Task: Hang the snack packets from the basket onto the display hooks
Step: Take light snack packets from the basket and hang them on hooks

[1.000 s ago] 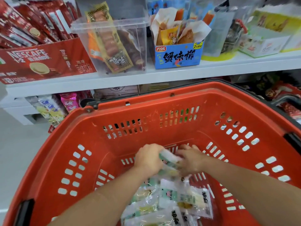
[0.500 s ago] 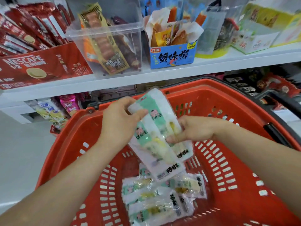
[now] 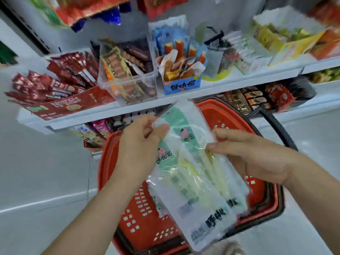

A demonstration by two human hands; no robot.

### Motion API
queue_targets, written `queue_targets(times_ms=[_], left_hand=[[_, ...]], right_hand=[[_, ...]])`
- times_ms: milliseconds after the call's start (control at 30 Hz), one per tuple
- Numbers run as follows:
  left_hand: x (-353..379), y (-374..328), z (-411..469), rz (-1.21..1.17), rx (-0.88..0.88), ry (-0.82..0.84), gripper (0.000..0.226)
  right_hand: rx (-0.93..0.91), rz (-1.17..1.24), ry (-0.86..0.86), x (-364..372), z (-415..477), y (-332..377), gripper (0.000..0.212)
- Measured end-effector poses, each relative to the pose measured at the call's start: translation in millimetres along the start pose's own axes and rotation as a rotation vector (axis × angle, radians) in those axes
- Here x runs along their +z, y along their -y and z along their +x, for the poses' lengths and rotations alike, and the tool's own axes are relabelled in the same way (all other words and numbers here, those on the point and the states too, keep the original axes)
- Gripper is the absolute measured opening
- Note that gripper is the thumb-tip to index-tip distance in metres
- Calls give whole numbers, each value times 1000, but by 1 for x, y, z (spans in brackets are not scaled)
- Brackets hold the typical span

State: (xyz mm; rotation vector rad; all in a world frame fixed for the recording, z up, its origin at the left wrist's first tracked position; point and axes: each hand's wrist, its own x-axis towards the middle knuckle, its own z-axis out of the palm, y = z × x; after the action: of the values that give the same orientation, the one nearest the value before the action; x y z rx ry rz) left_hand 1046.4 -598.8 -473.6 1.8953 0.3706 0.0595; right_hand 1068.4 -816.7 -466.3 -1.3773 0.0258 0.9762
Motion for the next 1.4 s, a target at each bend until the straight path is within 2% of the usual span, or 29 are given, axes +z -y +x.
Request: queue_targets(times_ms=[67, 200, 267, 400, 500, 600, 667, 767, 867, 1033, 1133, 1233, 1300, 1400], left_hand=[[-7, -55, -14, -36, 38, 37, 17], [-34, -166, -35, -43, 61, 15, 16], [-53, -221, -45, -20, 91, -21, 14], [-90, -327, -71, 85, 243, -117, 33], [-109, -387, -93, 88, 260, -61, 32], [-120, -437, -117, 89, 254, 29, 46], [-125, -467, -131, 104, 270, 22, 50], [-130, -504, -146, 206, 328, -6, 52], [-129, -528, -154, 241, 393, -1, 40], [-128, -549, -160, 134, 506, -15, 26], [-140, -553, -154, 64, 477, -70, 17], [-156, -554, -145, 120, 509, -130, 23], [-167, -555, -141, 201, 559, -133, 21], [-180, -564, -135, 274, 643, -99, 18]], right_hand=[[-48, -9, -39, 15, -33, 40, 25], [-239, -39, -79, 54, -106, 135, 48], [-289, -19, -116, 74, -141, 176, 45], [-345, 2, -256, 104, -204, 244, 35], [-412, -16, -375, 117, -249, 288, 25], [-490, -116, -423, 130, -293, 323, 28], [-538, -172, -455, 136, -315, 339, 32], [-618, -194, -506, 141, -340, 355, 27], [-654, -185, -504, 139, -359, 367, 7], [-666, -151, -510, 126, -373, 385, 30], [-703, -114, -559, 115, -378, 399, 35], [-758, -66, -517, 108, -376, 416, 18], [-785, -60, -519, 111, -373, 430, 24], [-786, -156, -539, 114, -364, 452, 15]])
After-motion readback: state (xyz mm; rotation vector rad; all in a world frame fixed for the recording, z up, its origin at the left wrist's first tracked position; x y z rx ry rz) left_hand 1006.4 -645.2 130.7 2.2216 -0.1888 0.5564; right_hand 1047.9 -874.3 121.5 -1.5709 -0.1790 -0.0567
